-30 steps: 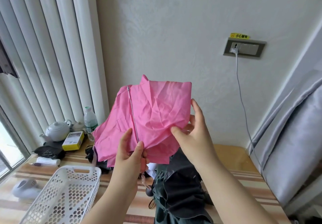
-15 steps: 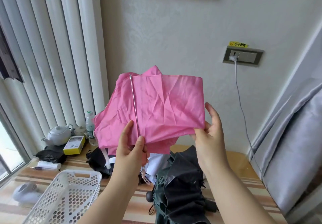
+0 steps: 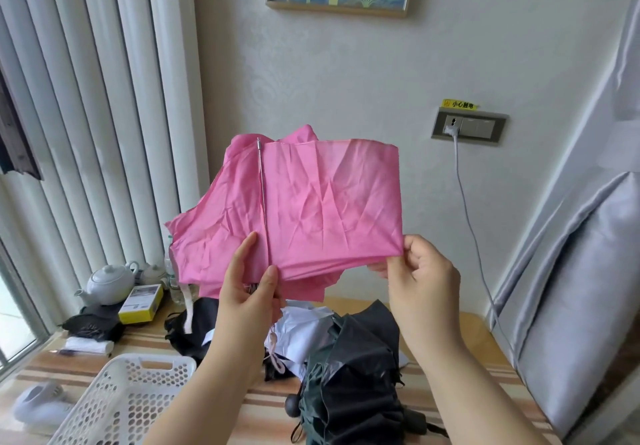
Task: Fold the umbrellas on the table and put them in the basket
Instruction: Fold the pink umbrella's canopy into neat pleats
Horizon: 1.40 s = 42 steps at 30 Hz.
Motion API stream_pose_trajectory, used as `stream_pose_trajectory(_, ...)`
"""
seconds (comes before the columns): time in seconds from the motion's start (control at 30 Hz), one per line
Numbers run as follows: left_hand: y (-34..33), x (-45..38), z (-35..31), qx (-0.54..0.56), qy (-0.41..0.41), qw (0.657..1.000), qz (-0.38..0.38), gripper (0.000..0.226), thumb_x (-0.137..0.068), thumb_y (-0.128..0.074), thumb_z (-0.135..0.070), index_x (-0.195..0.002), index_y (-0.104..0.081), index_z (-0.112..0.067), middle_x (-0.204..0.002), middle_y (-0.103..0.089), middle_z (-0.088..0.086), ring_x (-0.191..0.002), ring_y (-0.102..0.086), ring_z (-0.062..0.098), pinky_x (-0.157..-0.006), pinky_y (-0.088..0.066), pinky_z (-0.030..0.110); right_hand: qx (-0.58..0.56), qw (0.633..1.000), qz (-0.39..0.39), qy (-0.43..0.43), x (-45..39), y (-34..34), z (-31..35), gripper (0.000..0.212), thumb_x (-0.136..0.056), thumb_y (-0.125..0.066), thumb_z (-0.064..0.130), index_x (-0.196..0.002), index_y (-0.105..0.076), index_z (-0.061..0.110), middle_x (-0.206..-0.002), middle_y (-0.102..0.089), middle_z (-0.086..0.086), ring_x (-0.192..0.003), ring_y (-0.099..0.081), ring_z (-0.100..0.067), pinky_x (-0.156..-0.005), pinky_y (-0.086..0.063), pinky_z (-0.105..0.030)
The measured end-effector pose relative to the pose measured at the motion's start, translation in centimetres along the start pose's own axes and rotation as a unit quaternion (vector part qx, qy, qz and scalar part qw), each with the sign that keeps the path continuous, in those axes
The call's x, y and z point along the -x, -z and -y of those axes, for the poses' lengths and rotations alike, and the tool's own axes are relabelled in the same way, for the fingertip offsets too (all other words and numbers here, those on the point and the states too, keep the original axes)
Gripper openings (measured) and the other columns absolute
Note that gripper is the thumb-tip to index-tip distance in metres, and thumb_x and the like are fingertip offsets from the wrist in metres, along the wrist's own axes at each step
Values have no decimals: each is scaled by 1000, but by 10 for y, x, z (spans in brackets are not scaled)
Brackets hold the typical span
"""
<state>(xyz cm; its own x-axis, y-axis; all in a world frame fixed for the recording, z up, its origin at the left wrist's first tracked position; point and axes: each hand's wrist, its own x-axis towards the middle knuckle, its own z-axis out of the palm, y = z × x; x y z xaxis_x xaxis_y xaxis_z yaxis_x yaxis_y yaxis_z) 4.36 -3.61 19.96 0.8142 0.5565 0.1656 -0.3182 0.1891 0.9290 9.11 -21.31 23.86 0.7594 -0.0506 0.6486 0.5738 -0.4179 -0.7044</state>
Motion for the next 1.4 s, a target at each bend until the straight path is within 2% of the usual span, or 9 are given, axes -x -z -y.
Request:
stream_pose_trajectory(0.13, 3, -5, 1, 22, 27, 999, 2, 48, -91, -57, -4, -127, -55, -36, -80, -53, 6, -60, -51, 16, -52, -52, 25, -212, 971, 87, -72, 1, 2, 3, 30, -94, -51, -6, -91, -67, 20, -85, -76, 4, -87, -73, -12, -75, -56, -21)
stream_pose_trajectory(0.37, 3, -2, -2, -5, -5, 1000, 21, 48, -91, -58, -8, -112, -56, -51, -95, -54, 9, -56, -54, 12, -53, -50, 23, -391, 844, 263, -255, -12, 11, 6, 49, -68, -81, 22, -112, -60, 13, -103, -74, -5, -101, -69, -22, -91, -55, -36)
stream_pose_trajectory(0.6, 3, 2, -4, 2, -20, 999, 25, 50, -90, -58, -8, -114, -55, -52, -66, -55, -1, -51, -50, 9, -53, -47, 24, -321, 913, 175, -183, -10, 4, 9, 24, -97, -45, 23, -92, -69, 22, -98, -74, 0, -92, -72, -17, -73, -58, -30)
stream_pose_trajectory(0.7, 6, 5, -6, 2, -18, 999, 49, 53, -92, -56, -6, -120, -53, -51, -58, -50, -2, -48, -43, 10, -50, -41, 24, -413, 862, 239, -171, -8, 10, 6, 27, -89, -60, 32, -117, -62, 32, -120, -68, 3, -110, -65, -19, -82, -56, -32)
stream_pose_trajectory(0.83, 7, 8, -6, -11, -5, 998, 70, 54, -93, -54, -5, -123, -50, -49, -55, -43, -2, -47, -38, 10, -46, -37, 21, -440, 811, 323, -212, -10, 7, 14, 85, -62, -86, 43, -134, -48, 19, -125, -66, -6, -113, -64, -24, -85, -56, -34)
stream_pose_trajectory(0.97, 7, 7, -1, 3, 36, 997, 65, 47, -93, -54, -6, -118, -55, -46, -56, -44, 4, -50, -40, 13, -47, -36, 22, -481, 783, 315, -237, -2, -7, 32, 52, -92, -54, 37, -133, -50, 5, -125, -64, -16, -114, -63, -31, -92, -54, -44)
stream_pose_trajectory(1.17, 0, 18, -1, 2, 63, 993, 104, 24, -87, -53, -12, -64, -52, -11, -43, -48, -2, -38, -44, 9, -37, -36, 17, -208, 836, 507, -32, 17, -39, 70, 60, -83, -23, 81, -139, -30, 60, -156, -15, 28, -143, -12, 8, -114, -17, -19)
stream_pose_trajectory(1.3, 8, 22, -6, 116, 124, 980, 98, 27, -91, -46, -27, -79, -51, -4, -51, -46, 7, -39, -44, 17, -37, -39, 24, -116, 907, 404, 23, 18, -34, 59, 62, -91, -21, 63, -148, -26, 40, -143, -23, 39, -130, -12, 27, -105, -18, -2)
stream_pose_trajectory(1.4, 12, 22, -1, 125, 120, 977, 128, 51, -71, -63, -60, -78, -66, -10, -53, -49, 8, -42, -43, 17, -40, -36, 24, 26, 934, 349, 63, 25, -46, 44, 68, -95, -12, 64, -147, -37, 27, -153, -24, 19, -143, -3, 8, -121, -7, -25)
